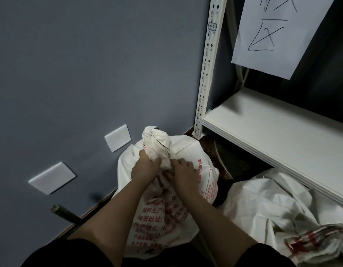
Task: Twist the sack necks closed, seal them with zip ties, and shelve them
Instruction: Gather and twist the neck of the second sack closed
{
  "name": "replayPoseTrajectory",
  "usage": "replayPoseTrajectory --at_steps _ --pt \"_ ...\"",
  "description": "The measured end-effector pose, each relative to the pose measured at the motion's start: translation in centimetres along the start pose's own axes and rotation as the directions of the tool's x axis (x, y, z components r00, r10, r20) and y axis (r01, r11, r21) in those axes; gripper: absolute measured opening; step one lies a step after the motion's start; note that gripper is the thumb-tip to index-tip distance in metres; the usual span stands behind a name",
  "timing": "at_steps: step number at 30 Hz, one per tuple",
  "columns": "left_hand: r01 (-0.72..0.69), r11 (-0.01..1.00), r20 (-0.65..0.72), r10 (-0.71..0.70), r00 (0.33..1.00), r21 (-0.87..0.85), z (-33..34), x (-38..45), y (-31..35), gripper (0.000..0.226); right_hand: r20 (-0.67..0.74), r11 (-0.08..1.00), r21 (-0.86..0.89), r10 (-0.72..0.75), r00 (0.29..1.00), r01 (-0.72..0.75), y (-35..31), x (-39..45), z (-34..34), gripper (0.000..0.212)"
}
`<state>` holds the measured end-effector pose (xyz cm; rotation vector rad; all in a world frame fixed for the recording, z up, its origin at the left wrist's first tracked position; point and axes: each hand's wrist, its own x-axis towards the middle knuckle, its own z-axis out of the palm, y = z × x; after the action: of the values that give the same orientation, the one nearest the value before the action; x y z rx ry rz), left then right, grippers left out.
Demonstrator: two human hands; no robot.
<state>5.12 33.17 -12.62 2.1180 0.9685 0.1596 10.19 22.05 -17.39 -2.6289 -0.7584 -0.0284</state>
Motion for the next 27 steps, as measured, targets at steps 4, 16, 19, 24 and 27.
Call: replayPoseTrajectory --at_steps 4,16,19,24,27 --pt "-0.053 0.997 -0.072 0.056 0.996 0.055 0.4 0.2 -0.5 0.042 -0.195 0.978 -0.204 -0.069 0.978 0.028 -0.8 -0.3 0.9 0.026" --pt "-0.008 0.998 0.062 0.004 0.998 0.062 0.8 -0.5 0.4 0.047 0.402 0.687 0.667 -0.005 0.915 -0.29 1.9 0.1 5.3 0.078" --pt "0.009 0.991 0.152 0.012 0.988 -0.137 0.5 -1.6 0.5 0.059 0.492 0.738 0.586 0.003 0.871 -0.334 1.1 -0.5 1.3 0.068" --pt "0.008 0.98 0.088 0.01 0.996 -0.201 -0.4 -3.7 1.6 0.09 0.44 0.906 0.349 0.067 0.896 -0.24 1.6 -2.1 -3.9 0.052" --pt "0.01 0.977 0.091 0.01 0.996 -0.212 -1.0 -5.1 2.9 0.112 0.447 0.933 0.274 0.09 0.89 -0.233 2.1 -2.8 -5.5 0.059"
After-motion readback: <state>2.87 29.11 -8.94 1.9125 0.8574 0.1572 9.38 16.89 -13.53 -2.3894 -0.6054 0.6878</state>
